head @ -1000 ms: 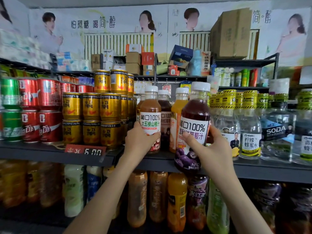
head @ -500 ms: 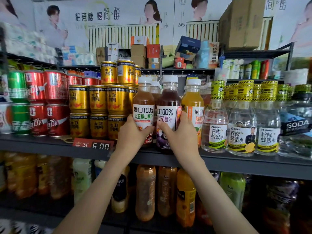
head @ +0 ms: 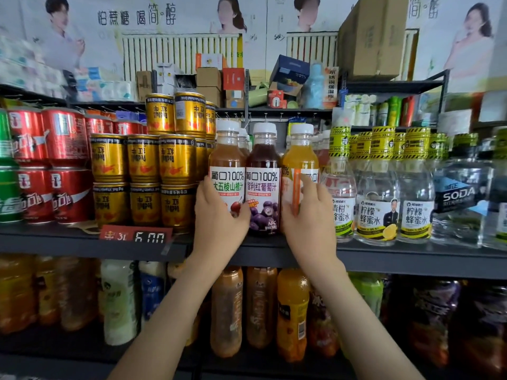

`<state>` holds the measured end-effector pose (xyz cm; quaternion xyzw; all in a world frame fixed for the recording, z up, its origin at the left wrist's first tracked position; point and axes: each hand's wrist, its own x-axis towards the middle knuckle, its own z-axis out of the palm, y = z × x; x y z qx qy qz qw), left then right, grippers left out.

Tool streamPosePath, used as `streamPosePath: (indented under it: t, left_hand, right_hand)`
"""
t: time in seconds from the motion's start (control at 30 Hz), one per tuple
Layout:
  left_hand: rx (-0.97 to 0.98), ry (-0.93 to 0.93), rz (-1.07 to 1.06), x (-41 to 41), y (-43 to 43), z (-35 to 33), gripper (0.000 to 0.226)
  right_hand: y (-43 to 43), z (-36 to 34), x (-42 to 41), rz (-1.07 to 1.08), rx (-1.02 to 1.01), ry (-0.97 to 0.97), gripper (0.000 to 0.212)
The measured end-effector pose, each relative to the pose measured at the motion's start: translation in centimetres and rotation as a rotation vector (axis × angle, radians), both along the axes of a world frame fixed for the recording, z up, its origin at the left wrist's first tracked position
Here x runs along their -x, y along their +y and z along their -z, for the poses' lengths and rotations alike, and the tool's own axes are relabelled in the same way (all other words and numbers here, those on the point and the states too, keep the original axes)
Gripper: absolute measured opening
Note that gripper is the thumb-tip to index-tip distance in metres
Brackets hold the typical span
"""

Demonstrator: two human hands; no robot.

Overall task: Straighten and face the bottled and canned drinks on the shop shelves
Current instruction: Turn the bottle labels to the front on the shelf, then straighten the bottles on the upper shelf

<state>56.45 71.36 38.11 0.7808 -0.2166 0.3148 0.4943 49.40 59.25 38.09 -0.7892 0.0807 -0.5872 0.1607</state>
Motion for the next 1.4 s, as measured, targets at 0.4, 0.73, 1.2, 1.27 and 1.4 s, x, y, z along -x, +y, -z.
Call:
streamPosePath:
  t: [0.4,0.73,1.2,1.27,1.4]
  left_hand:
    - [-0.07,-0.347,0.063,5.2,-5.5,-1.3,0.07]
    - [0.028,-0.389,0.161,5.2,-6.4,-0.3,0.05]
    - [0.211,-0.514,0.459,10.6,-11.2,0.7,0.032]
    - [0.142,-0.546,0.428,12.1,-12.6,0.4,0.03]
    - [-0.033,-0.596,0.25,15.0,-16.9,-0.6,0.034]
  right_hand:
    - [-5.5,-4.6,1.7,0.444,-0.034,0.085,0.061]
    - [-5.9,-4.1,1.2,0.352,-0.076,0.001,0.058]
    - [-5.7,-1.9,10.6,-0.08,-0.196,-0.305,0.063]
    - [-7.5,-2.3,13.2,-0.091,-0.22,-0.324,0.063]
    - [-12.4,-2.9,18.3,-0.11,-0.34,-0.326,0.063]
